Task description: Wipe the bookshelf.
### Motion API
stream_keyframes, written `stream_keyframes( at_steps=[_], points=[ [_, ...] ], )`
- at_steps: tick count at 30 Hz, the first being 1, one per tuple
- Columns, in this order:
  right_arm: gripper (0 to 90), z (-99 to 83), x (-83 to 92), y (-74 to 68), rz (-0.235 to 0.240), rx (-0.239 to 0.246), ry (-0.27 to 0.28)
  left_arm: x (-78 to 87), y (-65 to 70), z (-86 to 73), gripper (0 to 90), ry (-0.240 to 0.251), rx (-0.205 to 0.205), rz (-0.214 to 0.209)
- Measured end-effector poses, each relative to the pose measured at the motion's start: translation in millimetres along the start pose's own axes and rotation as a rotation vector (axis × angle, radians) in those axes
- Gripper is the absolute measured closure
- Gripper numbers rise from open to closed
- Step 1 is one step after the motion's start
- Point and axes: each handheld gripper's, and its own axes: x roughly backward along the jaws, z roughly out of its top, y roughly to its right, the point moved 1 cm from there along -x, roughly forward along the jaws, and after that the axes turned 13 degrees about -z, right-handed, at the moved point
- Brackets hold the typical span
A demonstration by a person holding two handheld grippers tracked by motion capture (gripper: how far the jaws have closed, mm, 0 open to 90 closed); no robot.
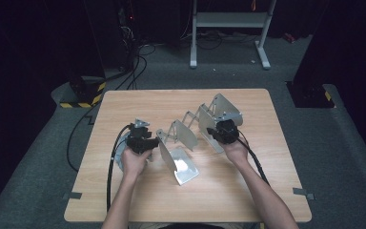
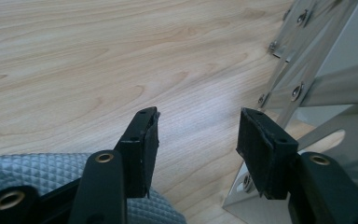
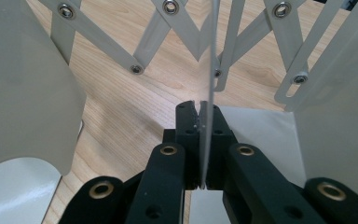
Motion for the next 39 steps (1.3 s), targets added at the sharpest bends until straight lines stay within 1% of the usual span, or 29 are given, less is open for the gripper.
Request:
stream_keyframes(
  at_steps=[1, 4, 7, 8, 12, 17, 19, 21, 23, 26, 27, 28, 33, 34, 35, 36, 37, 39],
  points=[
    [88.1, 0.4, -0.6, -1.3, -0.005, 0.003, 0.002, -0.5, 2.1, -0.1, 48.1, -0.005, -0.006, -0.006],
    [88.0, 1.4, -2.5, -3.3, -0.006, -0.004, 0.005, -0.4, 6.4, -0.8, 47.7, -0.015, -0.024, -0.007],
    [88.0, 3.3, -4.9, -4.7, 0.0, -0.009, 0.005, 0.2, 8.0, -1.9, 47.8, -0.012, -0.022, -0.007],
    [88.0, 5.7, -5.5, -6.1, -0.001, -0.005, -0.004, 1.1, 9.8, -3.7, 47.9, -0.011, -0.022, -0.014],
    [88.1, 12.0, -10.5, -11.2, 0.003, 0.012, -0.012, 3.4, 14.4, -7.4, 47.9, -0.009, -0.032, -0.017],
    [87.9, 14.0, -12.9, -16.5, 0.009, 0.015, -0.009, 5.1, 19.5, -11.0, 48.4, -0.008, -0.038, -0.028],
    [87.5, 14.6, -14.1, -18.3, 0.013, 0.015, -0.005, 5.3, 21.6, -11.6, 48.4, -0.009, -0.045, -0.025],
    [86.7, 14.7, -14.7, -19.0, 0.018, 0.013, -0.004, 5.5, 21.9, -12.7, 48.4, -0.004, -0.042, -0.031],
    [80.9, 13.8, -14.9, -17.2, 0.029, -0.001, -0.009, 5.7, 21.1, -13.5, 47.1, -0.001, -0.036, -0.035],
    [74.9, 10.5, -12.6, -11.6, 0.033, -0.014, -0.008, 5.5, 20.5, -13.7, 46.5, 0.001, -0.037, -0.035],
    [74.9, 10.5, -12.6, -11.6, 0.033, -0.014, -0.008, 5.5, 20.5, -13.7, 46.3, 0.001, -0.037, -0.035],
    [68.7, 6.5, -7.6, -7.3, 0.029, -0.027, -0.002, 5.1, 20.1, -13.7, 46.3, 0.001, -0.037, -0.033],
    [67.4, -11.5, 10.1, 4.2, 0.0, -0.036, 0.005, 3.4, 17.4, -13.6, 46.2, 0.003, -0.031, -0.033],
    [67.4, -11.5, 10.1, 4.2, 0.0, -0.036, 0.005, 3.4, 17.4, -13.6, 46.3, 0.003, -0.031, -0.033],
    [68.0, -15.8, 13.8, 7.2, 0.0, -0.041, 0.003, 3.1, 17.1, -13.5, 46.3, 0.004, -0.028, -0.035],
    [76.0, -27.0, 21.7, 13.1, -0.012, -0.045, -0.005, 3.1, 17.0, -13.5, 46.3, 0.005, -0.03, -0.034],
    [81.0, -32.5, 22.9, 15.6, -0.024, -0.04, -0.022, 3.0, 16.9, -13.5, 46.4, 0.006, -0.03, -0.035],
    [86.7, -43.2, 22.6, 18.9, -0.055, -0.029, -0.069, 2.9, 16.6, -13.4, 46.5, 0.008, -0.028, -0.037]
  ],
)
